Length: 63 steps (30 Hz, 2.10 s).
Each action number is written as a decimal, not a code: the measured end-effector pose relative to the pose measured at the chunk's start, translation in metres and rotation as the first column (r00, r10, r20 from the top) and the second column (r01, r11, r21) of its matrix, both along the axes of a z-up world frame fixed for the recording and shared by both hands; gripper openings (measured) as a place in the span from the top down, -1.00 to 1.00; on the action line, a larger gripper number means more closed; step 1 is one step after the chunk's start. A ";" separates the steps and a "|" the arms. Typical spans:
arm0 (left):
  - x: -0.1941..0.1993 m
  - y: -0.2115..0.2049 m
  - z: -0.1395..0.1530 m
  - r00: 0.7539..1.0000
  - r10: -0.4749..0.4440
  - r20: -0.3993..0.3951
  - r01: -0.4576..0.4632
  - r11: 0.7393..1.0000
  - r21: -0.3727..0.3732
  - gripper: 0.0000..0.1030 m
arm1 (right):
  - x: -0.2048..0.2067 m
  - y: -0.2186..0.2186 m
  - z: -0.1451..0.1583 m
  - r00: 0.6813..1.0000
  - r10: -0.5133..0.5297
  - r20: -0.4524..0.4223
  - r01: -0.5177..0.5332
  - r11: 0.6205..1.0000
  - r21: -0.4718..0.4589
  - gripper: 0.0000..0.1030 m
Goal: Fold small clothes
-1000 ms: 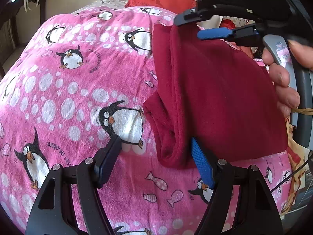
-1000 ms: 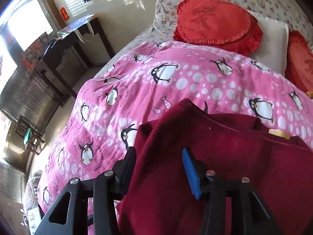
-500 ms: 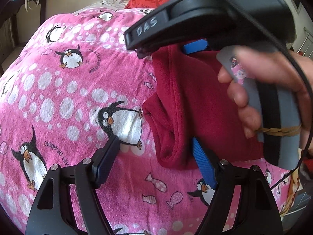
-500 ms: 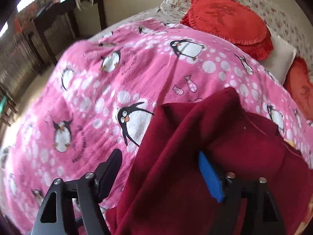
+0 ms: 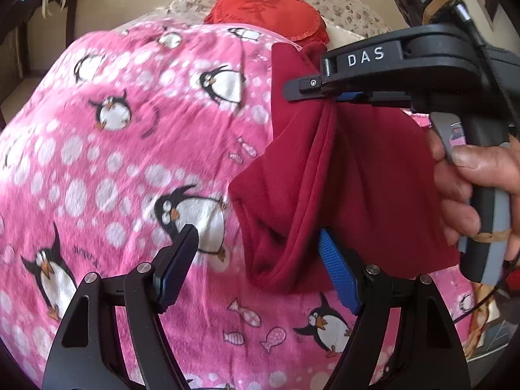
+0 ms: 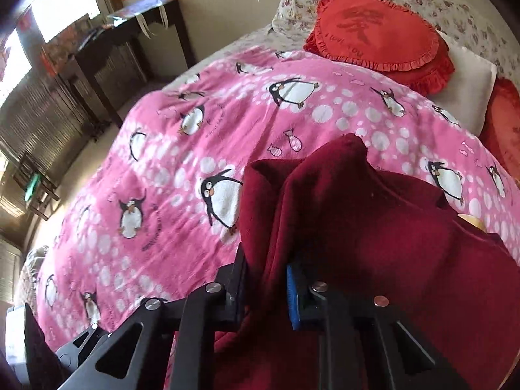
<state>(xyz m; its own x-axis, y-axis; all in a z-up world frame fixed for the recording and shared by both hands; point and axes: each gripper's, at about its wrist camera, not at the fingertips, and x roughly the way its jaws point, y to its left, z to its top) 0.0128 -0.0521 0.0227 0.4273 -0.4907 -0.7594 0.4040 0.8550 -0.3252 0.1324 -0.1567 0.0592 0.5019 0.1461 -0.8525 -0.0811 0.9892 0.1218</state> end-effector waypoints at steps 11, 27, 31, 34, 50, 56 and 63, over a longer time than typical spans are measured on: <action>0.023 -0.022 -0.006 0.999 -0.029 -0.041 0.027 0.999 -0.043 -0.49 | -0.018 -0.019 0.017 0.999 -0.010 0.042 0.005 0.995 0.101 0.67; 0.008 -0.075 0.039 0.991 -0.107 0.077 0.102 0.993 0.066 0.29 | -0.050 -0.056 0.039 0.995 -0.053 0.084 0.041 0.990 0.138 0.68; 0.002 -0.081 0.054 0.987 -0.141 0.079 0.139 0.990 0.032 0.39 | -0.066 -0.073 0.052 0.992 -0.069 0.106 0.053 0.989 0.140 0.68; -0.006 -0.097 0.070 0.977 -0.186 0.102 0.187 0.982 -0.002 0.39 | -0.082 -0.094 0.066 0.988 -0.085 0.132 0.066 0.988 0.142 0.69; -0.068 -0.253 0.079 0.853 -0.522 0.018 0.521 0.848 -0.095 0.38 | -0.171 -0.263 0.022 0.914 -0.402 0.050 0.394 0.911 0.124 0.73; -0.062 -0.212 0.101 0.861 -0.504 0.064 0.507 0.860 -0.056 0.18 | -0.206 -0.286 0.026 0.862 -0.507 0.031 0.477 0.829 0.291 0.49; -0.046 -0.178 0.088 0.905 -0.402 0.143 0.389 0.915 0.110 -0.02 | -0.228 -0.225 0.053 0.919 -0.382 0.100 0.341 0.895 0.286 -0.26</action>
